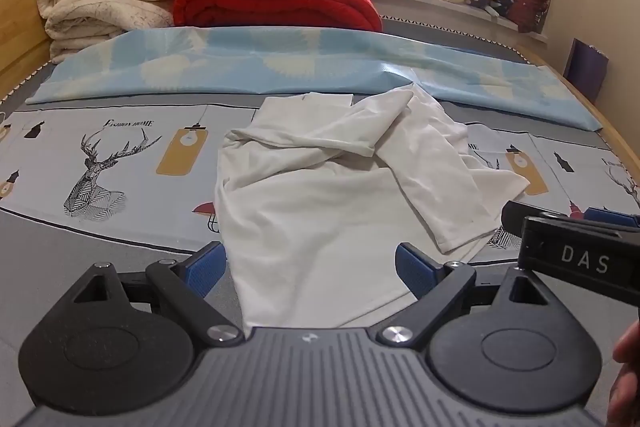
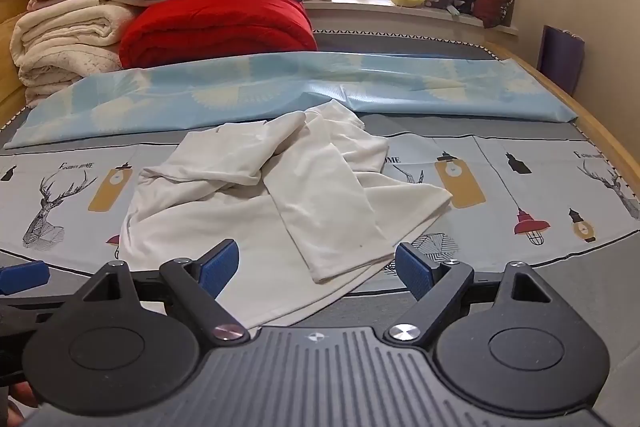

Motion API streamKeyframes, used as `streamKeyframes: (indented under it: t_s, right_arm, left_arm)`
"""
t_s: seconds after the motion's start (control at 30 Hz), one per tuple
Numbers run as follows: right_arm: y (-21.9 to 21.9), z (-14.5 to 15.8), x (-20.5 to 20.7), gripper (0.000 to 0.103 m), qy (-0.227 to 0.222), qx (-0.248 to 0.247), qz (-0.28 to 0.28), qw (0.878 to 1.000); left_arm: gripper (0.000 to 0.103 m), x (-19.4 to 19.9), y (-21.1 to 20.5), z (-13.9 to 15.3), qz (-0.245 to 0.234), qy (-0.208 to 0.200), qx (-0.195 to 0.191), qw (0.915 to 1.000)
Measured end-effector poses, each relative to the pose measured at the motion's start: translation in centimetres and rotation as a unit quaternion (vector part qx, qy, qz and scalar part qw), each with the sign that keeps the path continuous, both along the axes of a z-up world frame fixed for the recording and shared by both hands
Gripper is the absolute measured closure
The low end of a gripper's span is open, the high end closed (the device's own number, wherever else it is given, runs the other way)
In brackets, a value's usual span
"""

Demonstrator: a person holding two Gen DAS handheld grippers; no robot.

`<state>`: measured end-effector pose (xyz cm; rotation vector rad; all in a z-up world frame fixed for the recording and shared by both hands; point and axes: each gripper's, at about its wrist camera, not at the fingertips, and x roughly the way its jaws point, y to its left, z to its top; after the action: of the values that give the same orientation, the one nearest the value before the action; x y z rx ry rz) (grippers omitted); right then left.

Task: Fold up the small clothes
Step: 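Move both grippers toward the crumpled white shirt, then grasp the shirt edge with the left gripper and pull it outward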

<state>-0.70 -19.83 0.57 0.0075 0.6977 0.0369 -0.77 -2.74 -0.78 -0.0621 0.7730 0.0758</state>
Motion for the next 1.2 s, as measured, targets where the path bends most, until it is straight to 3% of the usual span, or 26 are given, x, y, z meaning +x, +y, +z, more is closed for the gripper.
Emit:
streamKeyframes:
  t_s: [0.73,0.83,0.97,1.03,1.2]
  right_arm:
    - [-0.8,-0.4,0.2,0.016,0.013,0.020,-0.010,1.000]
    - [-1.0,-0.4,0.2,0.016,0.022,0.011,-0.014,1.000]
    - [-1.6,-0.1,0.3,0.016,0.025,0.006,-0.017,1.000]
    - [-2.3,0.1,0.3,0.018,0.018,0.016,-0.021,0.999]
    - [-4.3,0.5,0.2,0.042,0.015,0.052,-0.026,0.998]
  left_arm:
    - [0.009,0.4,0.4,-0.7,0.002,0.011,-0.015,0.9998]
    - [0.022,0.9,1.5,-1.8,0.015,0.030,-0.029,0.9990]
    - [0.061,1.9,3.9,-5.5,0.042,0.085,-0.035,0.9948]
    - [0.061,2.3,5.2,-7.5,0.066,0.113,-0.040,0.9907]
    - [0.061,2.3,7.4,-11.0,0.093,0.137,-0.069,0.9839]
